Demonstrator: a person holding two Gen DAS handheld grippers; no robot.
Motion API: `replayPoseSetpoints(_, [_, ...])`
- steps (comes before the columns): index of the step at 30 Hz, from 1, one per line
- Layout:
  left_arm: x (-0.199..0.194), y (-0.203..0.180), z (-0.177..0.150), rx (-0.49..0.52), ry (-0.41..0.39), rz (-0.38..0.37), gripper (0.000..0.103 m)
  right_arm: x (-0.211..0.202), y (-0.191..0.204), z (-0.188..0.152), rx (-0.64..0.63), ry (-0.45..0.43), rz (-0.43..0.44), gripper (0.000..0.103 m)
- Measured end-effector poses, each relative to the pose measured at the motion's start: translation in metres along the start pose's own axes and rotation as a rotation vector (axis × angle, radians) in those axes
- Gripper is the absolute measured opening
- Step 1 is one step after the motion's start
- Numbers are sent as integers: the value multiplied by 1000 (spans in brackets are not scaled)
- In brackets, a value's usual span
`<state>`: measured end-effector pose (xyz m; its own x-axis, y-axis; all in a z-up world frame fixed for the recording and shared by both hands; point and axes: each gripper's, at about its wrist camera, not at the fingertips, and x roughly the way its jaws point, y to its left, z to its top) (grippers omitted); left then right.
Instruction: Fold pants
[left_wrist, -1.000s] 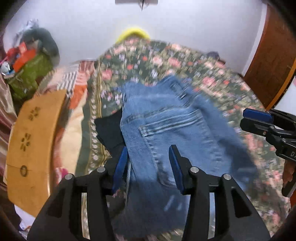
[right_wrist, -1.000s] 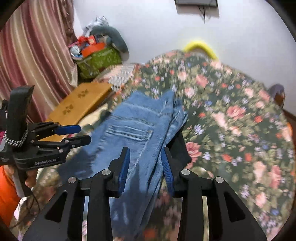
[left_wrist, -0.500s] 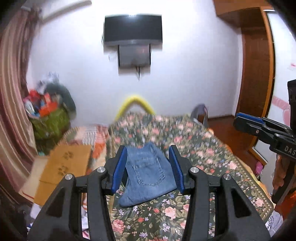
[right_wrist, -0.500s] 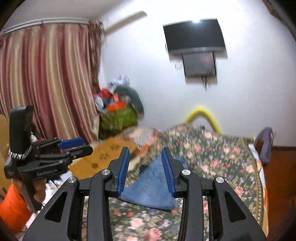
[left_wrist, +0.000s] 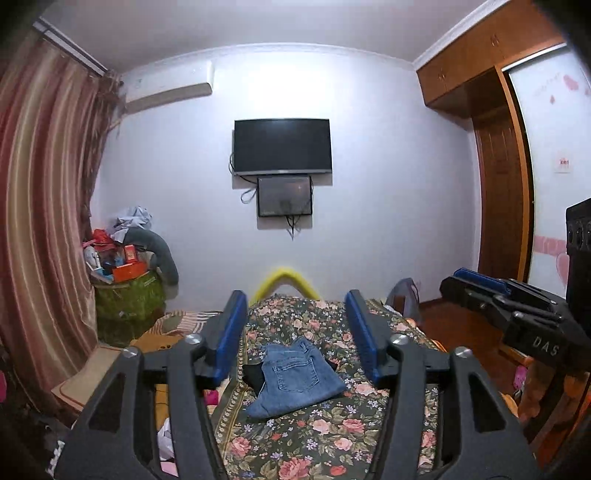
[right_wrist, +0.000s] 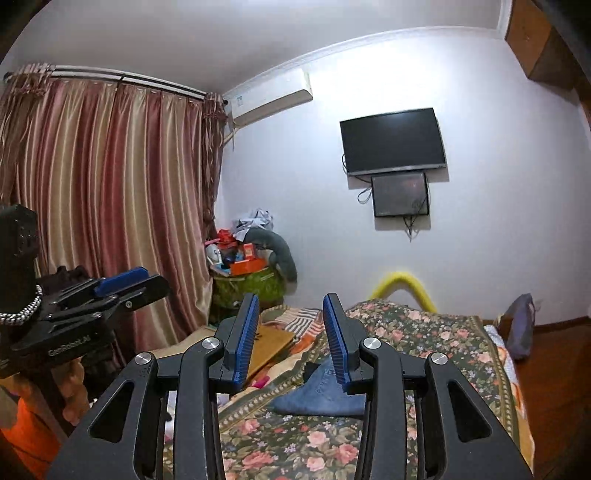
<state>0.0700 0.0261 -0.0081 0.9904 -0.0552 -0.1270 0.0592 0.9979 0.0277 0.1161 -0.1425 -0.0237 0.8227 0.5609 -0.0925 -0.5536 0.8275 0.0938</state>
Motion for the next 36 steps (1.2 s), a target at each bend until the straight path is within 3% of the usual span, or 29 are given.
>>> replayPoseSetpoints(1, [-5,0,-2,0,-6,4,70,-2,2,-1,-1,-13,-10,54])
replayPoseSetpoints(3, [-11,-2,-7,5,-14,6,92,-4,3,-1,-6,-33,-34,72])
replayPoseSetpoints(5, [-12,-3,-11,2,-17,-12,100,-5,5,0,-18,-40,-51,79])
replayPoseSetpoints(11, [-9,2,-18,-18,4,-18,102,-4,5,0,-39,-46,-100,103])
replayPoseSetpoints(36, [-5,5,-28,-66,26,1,103,-14,4,-19,-3,-11,-91,103])
